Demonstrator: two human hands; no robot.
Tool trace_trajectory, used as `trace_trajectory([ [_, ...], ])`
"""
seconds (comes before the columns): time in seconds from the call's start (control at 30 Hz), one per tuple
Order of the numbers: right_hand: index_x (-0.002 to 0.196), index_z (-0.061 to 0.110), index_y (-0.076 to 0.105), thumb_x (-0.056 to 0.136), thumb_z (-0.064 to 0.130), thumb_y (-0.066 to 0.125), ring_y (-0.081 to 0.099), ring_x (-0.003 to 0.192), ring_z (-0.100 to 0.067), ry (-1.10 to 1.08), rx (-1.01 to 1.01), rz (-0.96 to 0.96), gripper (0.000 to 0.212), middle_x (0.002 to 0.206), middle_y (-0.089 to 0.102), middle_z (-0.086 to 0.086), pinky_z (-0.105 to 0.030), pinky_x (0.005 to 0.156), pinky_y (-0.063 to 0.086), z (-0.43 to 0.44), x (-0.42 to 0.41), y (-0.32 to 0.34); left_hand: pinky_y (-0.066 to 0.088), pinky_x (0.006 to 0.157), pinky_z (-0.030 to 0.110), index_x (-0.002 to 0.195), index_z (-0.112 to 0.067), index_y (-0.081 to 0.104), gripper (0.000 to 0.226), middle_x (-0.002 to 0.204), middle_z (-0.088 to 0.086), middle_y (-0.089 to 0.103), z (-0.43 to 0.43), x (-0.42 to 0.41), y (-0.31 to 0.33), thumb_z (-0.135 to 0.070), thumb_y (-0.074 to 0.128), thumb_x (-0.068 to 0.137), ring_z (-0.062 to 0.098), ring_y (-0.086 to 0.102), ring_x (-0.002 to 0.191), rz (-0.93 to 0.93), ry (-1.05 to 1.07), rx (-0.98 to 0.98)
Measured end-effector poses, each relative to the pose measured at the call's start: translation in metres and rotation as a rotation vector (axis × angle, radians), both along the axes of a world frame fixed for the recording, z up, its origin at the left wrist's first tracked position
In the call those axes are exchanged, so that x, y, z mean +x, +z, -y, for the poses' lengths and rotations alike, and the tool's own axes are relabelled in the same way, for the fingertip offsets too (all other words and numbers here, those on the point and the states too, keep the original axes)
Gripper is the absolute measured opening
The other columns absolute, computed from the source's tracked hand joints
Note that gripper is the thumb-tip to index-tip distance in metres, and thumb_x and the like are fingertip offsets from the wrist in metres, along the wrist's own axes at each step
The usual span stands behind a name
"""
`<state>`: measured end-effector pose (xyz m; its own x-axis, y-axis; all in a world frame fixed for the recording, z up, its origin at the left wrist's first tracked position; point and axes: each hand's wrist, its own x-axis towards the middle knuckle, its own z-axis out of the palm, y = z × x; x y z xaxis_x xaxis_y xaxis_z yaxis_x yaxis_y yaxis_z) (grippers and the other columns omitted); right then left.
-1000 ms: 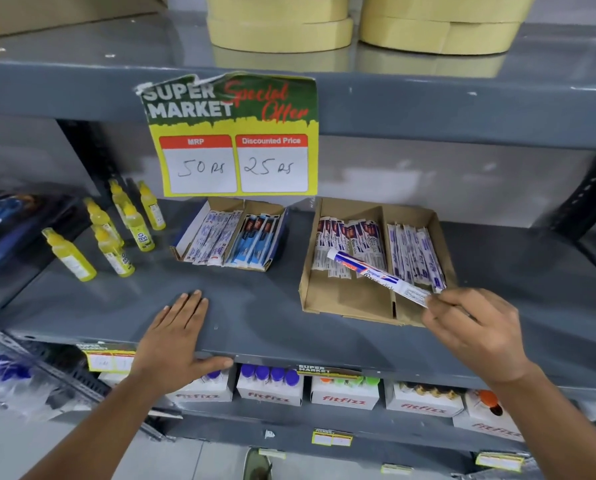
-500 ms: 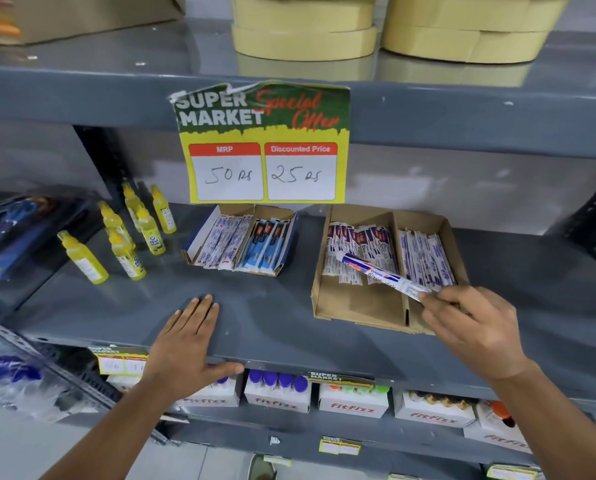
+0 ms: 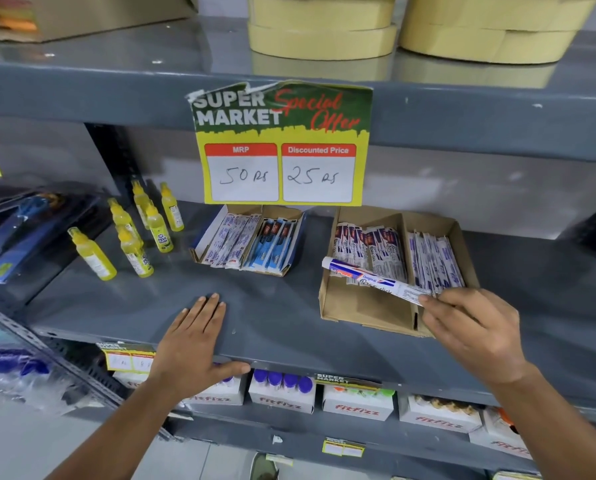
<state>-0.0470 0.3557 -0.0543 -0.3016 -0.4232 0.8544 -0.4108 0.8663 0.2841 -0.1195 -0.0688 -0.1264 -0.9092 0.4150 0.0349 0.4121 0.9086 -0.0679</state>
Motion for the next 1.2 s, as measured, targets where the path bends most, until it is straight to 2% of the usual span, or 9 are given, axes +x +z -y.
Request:
trace_trajectory([
  [0.2,0.079,0.001,0.078,0.08,0.001,0.078,0.064,0.065,-0.02,-0.033,0.005,0.007,0.001,0.071,0.07,-0.013,-0.027,0.068,0.049,-0.002,0.003,-0.003,0.004,0.113,0.041,0.15,-0.012,0.01,0.12,0.158,0.007,0.008,0.0,-0.001,-0.003,-0.097,0.013,0.066,0.025,0.005,0.144,-0.01,0.018,0.004],
  [0.37,0.08,0.006,0.078,0.088,0.006,0.067,0.062,0.063,-0.017,-0.148,-0.036,0.043,0.013,0.07,0.068,-0.008,-0.028,0.059,0.048,0.0,0.001,-0.005,0.006,0.114,0.042,0.15,-0.012,0.009,0.12,0.158,0.007,0.006,0.001,-0.002,-0.003,-0.097,0.013,0.066,0.025,0.005,0.144,-0.007,0.025,-0.006],
  [0.5,0.072,0.012,0.076,0.082,0.009,0.056,0.059,0.049,-0.023,-0.329,-0.127,0.247,0.023,0.069,0.065,-0.006,-0.031,0.046,0.05,0.012,-0.02,0.005,0.022,0.109,0.047,0.147,-0.008,0.027,0.115,0.153,0.011,0.028,0.001,-0.002,-0.004,-0.094,0.023,0.071,0.031,0.025,0.139,-0.001,0.018,-0.007],
  [0.6,0.062,0.013,0.072,0.059,0.004,0.074,0.054,0.036,-0.026,-0.529,-0.034,0.53,0.009,0.064,0.062,-0.005,-0.034,0.049,0.052,0.036,-0.043,0.006,0.029,0.107,0.049,0.145,-0.007,0.032,0.112,0.151,0.012,0.034,0.001,-0.002,-0.003,-0.093,0.027,0.072,0.032,0.031,0.136,0.014,0.015,-0.003],
  [0.67,0.069,0.015,0.075,0.058,0.01,0.085,0.061,0.045,-0.022,-0.647,0.088,0.724,0.016,0.069,0.067,-0.003,-0.037,0.06,0.055,0.054,-0.053,0.003,0.027,0.107,0.049,0.144,-0.006,0.033,0.113,0.151,0.012,0.034,0.0,-0.001,-0.003,-0.093,0.028,0.072,0.031,0.03,0.137,0.004,0.009,-0.01],
  [0.8,0.103,0.016,0.073,0.085,0.01,0.062,0.068,0.092,-0.025,-0.73,0.234,0.937,0.022,0.104,0.07,-0.005,-0.042,0.092,0.047,0.085,-0.069,0.0,0.02,0.113,0.043,0.144,-0.005,0.032,0.114,0.152,0.012,0.031,0.001,0.0,-0.002,-0.093,0.028,0.071,0.029,0.027,0.138,-0.012,0.001,-0.018],
  [0.97,0.103,0.019,0.071,0.091,0.038,0.055,0.064,0.098,-0.027,-0.668,0.217,1.041,0.027,0.104,0.067,-0.004,-0.041,0.089,0.04,0.098,-0.091,-0.001,0.022,0.11,0.046,0.144,-0.006,0.033,0.114,0.15,0.012,0.034,0.0,0.0,-0.002,-0.093,0.029,0.071,0.029,0.029,0.137,0.006,0.016,-0.03],
  [1.1,0.119,0.02,0.062,0.092,0.052,0.054,0.061,0.108,-0.029,-0.59,0.159,1.143,0.043,0.114,0.066,-0.005,-0.041,0.094,0.04,0.091,-0.099,-0.004,0.01,0.111,0.037,0.14,-0.005,0.038,0.112,0.145,0.014,0.043,0.001,0.0,-0.001,-0.092,0.032,0.071,0.031,0.036,0.133,0.01,0.012,-0.007],
  [1.2,0.132,0.026,0.055,0.092,0.052,0.056,0.059,0.115,-0.029,-0.533,0.108,1.186,0.048,0.124,0.065,-0.005,-0.044,0.099,0.04,0.086,-0.102,-0.002,0.028,0.11,0.046,0.139,-0.004,0.04,0.111,0.144,0.015,0.044,0.001,-0.001,-0.004,-0.092,0.03,0.072,0.033,0.04,0.131,-0.016,0.005,-0.009],
])
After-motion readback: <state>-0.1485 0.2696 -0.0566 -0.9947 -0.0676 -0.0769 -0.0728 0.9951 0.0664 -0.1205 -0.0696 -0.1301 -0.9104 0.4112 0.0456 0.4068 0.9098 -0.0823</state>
